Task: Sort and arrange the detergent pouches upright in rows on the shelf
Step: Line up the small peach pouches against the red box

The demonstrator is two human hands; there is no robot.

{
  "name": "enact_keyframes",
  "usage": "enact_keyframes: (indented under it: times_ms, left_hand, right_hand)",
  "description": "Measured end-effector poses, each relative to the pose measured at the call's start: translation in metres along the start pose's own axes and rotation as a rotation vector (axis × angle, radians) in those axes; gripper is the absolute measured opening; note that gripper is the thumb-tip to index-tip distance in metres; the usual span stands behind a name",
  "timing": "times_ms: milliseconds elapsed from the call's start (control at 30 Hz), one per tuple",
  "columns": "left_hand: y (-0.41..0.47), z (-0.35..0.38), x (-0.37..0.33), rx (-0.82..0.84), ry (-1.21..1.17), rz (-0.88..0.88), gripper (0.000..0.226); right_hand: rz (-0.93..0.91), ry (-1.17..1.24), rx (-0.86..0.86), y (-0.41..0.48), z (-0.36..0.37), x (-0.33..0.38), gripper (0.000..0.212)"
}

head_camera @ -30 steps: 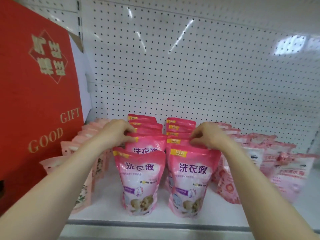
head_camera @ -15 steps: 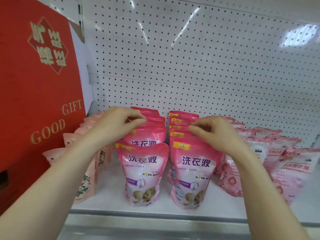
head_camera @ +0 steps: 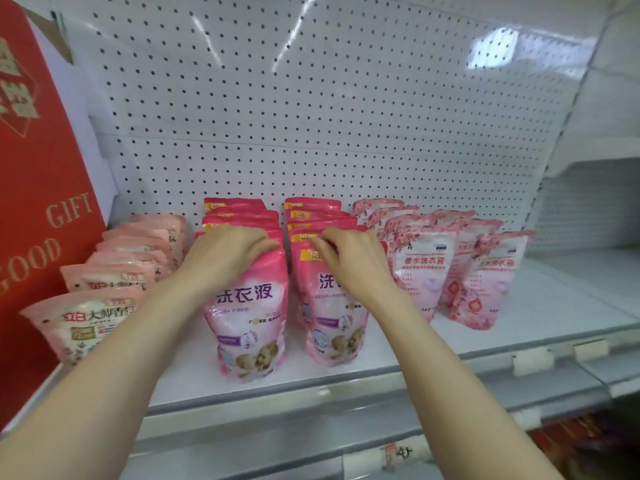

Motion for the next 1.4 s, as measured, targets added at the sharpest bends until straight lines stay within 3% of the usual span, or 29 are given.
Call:
enact_keyframes:
  times_ms: [67,167,300,433,567,733,833,933,1033,1400]
  left_hand:
    - [0.003,0.000,0.005,0.015,-0.030,0.006,0.049]
    - [-0.002,-0.005,0.000,-0.103,0.032,0.041,0.055]
    - [-0.014,-0.015,-0.014,-0.281,0.038,0.030,0.027]
    - [-0.018,-0.028,-0.054,-0.435,0.049,0.033,0.023]
    - [0.007,-0.024,-0.137,-0.529,0.041,0.163,0.021]
    - [0.080,0.038,-0.226,-0.312,0.011,0.186,0.028]
    - [0.116,0.082,-0.257,-0.187,0.115,0.138,0.034]
    - [0.131,0.098,-0.262,-0.156,0.144,0.023,0.029]
    - [0.135,0.099,-0.260,-0.147,0.017,-0.040,0.024]
    - [0.123,0.088,-0.272,-0.126,-0.002,0.026,0.023]
  right_hand:
    - [-0.021,-0.021,0.001,0.000,-0.001,0.002,0.035]
    - [-0.040,-0.027,0.020,-0.006,-0.004,0.000,0.029]
    - [-0.070,0.006,-0.073,-0.025,-0.022,-0.022,0.026]
    - [-0.033,0.058,-0.201,-0.046,-0.061,-0.081,0.032]
    - [0.086,0.033,-0.255,-0.057,-0.115,-0.165,0.041]
    - [0.203,-0.088,-0.010,-0.048,-0.159,-0.264,0.035]
    - [0.136,-0.095,0.115,-0.045,-0.156,-0.299,0.030]
    - [0.045,-0.082,0.098,-0.036,-0.152,-0.313,0.029]
    - [0.008,-0.012,0.086,-0.032,-0.148,-0.315,0.025]
    - [-0.047,0.202,0.101,-0.032,-0.149,-0.316,0.032]
Point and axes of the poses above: each hand's wrist, its own y-axis towards the middle knuckle, its own z-axis out of the palm, x = y × z, the point moved 6 cm from there along y, towards the middle knuckle, and after that the axes turned 8 degrees about y, right-handed, at the moved point
